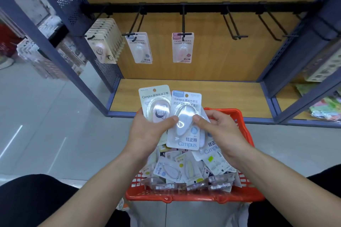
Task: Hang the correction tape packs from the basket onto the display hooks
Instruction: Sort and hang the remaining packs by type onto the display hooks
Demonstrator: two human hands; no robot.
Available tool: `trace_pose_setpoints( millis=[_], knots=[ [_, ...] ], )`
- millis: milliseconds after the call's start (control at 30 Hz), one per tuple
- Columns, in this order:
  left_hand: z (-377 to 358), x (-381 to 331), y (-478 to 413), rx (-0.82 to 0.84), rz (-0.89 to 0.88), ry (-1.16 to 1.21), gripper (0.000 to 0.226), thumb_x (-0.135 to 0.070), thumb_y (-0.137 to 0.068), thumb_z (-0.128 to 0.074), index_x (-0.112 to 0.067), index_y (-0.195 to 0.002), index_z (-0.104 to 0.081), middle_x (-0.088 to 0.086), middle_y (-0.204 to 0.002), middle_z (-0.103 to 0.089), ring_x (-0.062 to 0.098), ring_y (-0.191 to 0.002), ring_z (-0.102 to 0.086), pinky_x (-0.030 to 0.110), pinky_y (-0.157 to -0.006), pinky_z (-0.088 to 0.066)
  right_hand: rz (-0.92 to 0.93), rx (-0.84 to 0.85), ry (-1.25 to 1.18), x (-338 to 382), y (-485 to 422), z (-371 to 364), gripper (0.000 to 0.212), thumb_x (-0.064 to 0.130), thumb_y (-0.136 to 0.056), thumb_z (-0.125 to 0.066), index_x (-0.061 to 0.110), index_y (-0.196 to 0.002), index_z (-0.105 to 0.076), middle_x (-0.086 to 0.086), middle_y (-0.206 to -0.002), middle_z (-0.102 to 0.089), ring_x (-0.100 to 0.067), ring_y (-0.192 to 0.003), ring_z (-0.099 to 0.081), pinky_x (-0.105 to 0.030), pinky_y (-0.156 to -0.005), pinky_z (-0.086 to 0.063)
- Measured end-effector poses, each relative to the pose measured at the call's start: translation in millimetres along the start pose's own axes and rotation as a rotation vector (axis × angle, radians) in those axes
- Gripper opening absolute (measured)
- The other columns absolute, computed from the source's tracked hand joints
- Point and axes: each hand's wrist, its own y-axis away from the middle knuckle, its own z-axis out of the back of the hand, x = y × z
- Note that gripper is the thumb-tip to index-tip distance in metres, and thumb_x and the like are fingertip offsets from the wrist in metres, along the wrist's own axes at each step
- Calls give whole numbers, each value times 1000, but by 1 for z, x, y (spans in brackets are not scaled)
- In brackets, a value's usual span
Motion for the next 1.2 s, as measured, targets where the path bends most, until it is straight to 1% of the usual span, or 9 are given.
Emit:
trace_pose_setpoints(
  millis=[200,300,367,500,600,700,833,1000,1200],
  knots=[
    [2,-5,-15,28,31,42,43,-23,-80,-86,-17,-120,-70,0,-108,-79,23,-100,-76,52,-92,-59,5,0,-22,9,-15,-1,52,42,-70,-78,12,-111,-68,-5,-95,-80,-17,-82,-76,-26,-68,-52],
    [4,-5,-19,-25,25,8,28,-15,-83,-82,-17,-109,-74,-2,-100,-80,23,-95,-77,54,-91,-60,-4,0,-35,10,-20,-5,40,33,-79,-80,11,-110,-69,-6,-93,-80,-15,-76,-75,-22,-62,-51],
    [4,-5,-21,-59,21,-8,23,-10,-83,-81,-17,-104,-75,-4,-94,-80,21,-91,-77,50,-87,-61,-5,-2,-27,9,-22,-6,31,27,-85,-78,11,-110,-69,-7,-91,-80,-17,-76,-75,-27,-67,-51],
    [6,-7,-21,-77,17,-18,22,-6,-82,-80,-16,-101,-75,-3,-92,-80,21,-89,-77,44,-81,-64,22,6,-18,9,-24,-8,47,39,-73,-79,12,-110,-69,-8,-92,-80,-22,-81,-76,-35,-75,-53],
    [8,-10,-20,-86,-6,-8,24,-7,-83,-81,-16,-105,-75,-5,-94,-80,19,-90,-77,41,-81,-63,36,19,-34,10,-23,-9,53,40,-68,-78,11,-111,-67,-8,-92,-80,-19,-76,-75,-35,-72,-52],
    [11,-14,-18,-94,-28,13,24,-7,-83,-80,-16,-104,-74,-5,-94,-80,19,-91,-77,39,-80,-63,32,38,-71,10,-23,-6,46,31,-72,-76,11,-112,-66,-10,-94,-80,-19,-75,-75,-33,-68,-52],
    [19,-17,-19,-100,-54,45,25,-4,-85,-79,-20,-103,-74,-5,-98,-80,19,-92,-77,44,-82,-63,19,-3,-144,10,-23,0,33,15,-81,-75,9,-113,-67,-15,-101,-78,-30,-88,-71,-44,-83,-52],
    [36,-21,-21,-150,-93,70,24,-4,-86,-78,-20,-104,-74,-8,-96,-80,15,-89,-77,30,-70,-61,37,-40,-153,13,-20,-3,23,-8,-92,-61,5,-110,-67,-18,-108,-76,-32,-94,-70,-47,-88,-52],
    [71,-27,-29,-274,-124,102,30,-4,-84,-78,-15,-111,-73,-4,-100,-80,14,-88,-77,29,-66,-60,113,-2,-108,28,-35,-29,23,0,-91,-68,9,-113,-65,-8,-106,-79,-24,-92,-77,-37,-70,-61]
  ],
)
